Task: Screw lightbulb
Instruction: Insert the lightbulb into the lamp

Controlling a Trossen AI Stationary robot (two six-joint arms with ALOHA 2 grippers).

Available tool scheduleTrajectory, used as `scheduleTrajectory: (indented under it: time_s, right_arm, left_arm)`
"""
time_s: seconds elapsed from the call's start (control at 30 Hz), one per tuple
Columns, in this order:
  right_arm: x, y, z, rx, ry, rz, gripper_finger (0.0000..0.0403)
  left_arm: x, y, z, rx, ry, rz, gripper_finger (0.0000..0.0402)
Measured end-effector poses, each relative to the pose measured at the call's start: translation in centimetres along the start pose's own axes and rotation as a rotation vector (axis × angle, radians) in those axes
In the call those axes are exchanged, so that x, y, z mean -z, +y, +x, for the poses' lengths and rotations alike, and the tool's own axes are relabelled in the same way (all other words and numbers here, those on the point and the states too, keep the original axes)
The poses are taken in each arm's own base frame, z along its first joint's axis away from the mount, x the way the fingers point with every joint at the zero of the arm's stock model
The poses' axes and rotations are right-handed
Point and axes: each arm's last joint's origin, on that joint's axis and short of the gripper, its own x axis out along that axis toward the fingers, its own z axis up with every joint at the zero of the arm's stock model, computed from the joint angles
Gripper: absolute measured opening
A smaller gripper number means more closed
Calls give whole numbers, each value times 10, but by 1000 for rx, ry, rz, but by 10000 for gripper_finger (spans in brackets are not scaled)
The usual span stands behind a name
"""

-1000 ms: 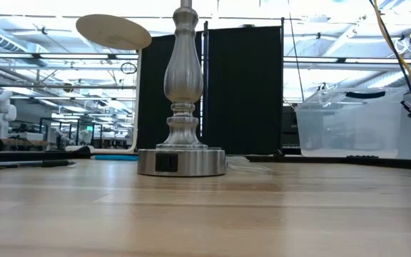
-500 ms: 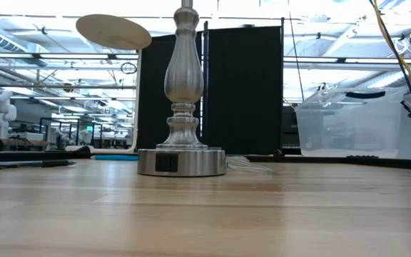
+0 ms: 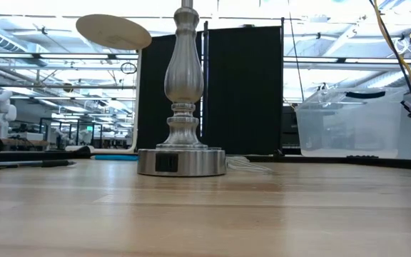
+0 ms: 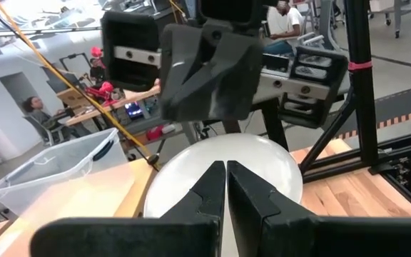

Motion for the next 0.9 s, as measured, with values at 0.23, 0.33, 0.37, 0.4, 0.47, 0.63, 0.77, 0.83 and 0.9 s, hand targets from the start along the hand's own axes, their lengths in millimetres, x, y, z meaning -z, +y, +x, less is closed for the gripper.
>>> scheduleTrajectory:
  time_s: [0.23,0.33,0.37,0.4,0.47,0.63,0.77,0.83,0.9]
  right_arm:
    - [-8,3,-8,43,-7,-44,0]
    - [-16,3,-17,65,-9,-38,0]
    - [-19,3,-22,63,-12,-38,1]
    - [-23,3,-26,56,-21,-34,3]
    - [-30,4,-38,60,-23,-26,11]
    - [-43,4,-70,76,41,-25,48]
    - [-36,11,-83,79,172,-26,51]
    - [-28,18,-83,83,239,-32,26]
    - [-18,27,-78,78,267,-40,7]
  left_arm:
    - [-2,1,0,-7,-17,-4,22]
    - [-4,2,-1,-23,-39,-9,22]
    - [-5,3,-2,-30,-47,-12,22]
    - [-7,4,-4,-34,-55,-8,22]
    - [-9,6,-10,-44,-69,2,22]
    - [-15,9,-33,-76,-78,-2,22]
    - [-14,8,-48,-62,-38,-11,20]
    - [-10,6,-50,-41,5,-7,13]
    - [-5,2,-45,-31,34,-15,5]
